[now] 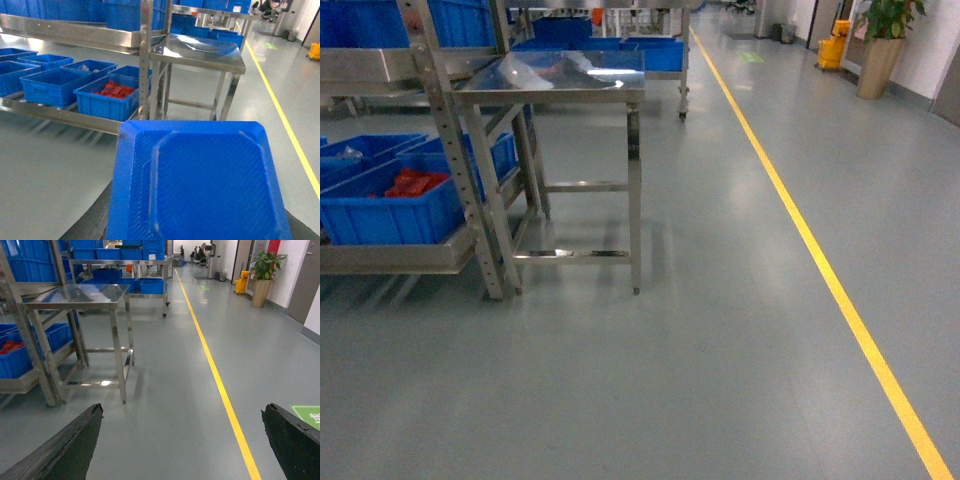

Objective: Pick blue part to blue bin on bottom shelf

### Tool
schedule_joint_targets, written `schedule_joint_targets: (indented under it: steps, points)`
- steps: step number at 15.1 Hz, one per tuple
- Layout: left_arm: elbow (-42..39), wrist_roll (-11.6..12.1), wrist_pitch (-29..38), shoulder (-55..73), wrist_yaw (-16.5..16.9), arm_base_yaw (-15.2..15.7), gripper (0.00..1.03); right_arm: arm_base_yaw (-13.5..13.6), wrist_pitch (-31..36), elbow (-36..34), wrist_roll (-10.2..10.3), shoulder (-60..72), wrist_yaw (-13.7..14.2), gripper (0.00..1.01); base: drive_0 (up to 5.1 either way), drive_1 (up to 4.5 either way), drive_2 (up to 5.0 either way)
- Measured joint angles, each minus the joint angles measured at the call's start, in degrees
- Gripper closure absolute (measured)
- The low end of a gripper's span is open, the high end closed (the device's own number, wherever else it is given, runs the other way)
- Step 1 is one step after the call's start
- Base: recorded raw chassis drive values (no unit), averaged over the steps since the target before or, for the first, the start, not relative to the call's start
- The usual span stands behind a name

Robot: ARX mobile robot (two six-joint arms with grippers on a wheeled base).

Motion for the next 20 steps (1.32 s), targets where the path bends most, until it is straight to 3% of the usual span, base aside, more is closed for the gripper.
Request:
schedule_joint_targets:
  steps: [20]
  points:
    - [0.0, 0.0, 0.0, 0.0, 0.0, 0.0, 0.60, 0.0, -0.2, 0.0, 0.0, 0.0, 0.0, 0.03, 0.0, 4.23, -4.3]
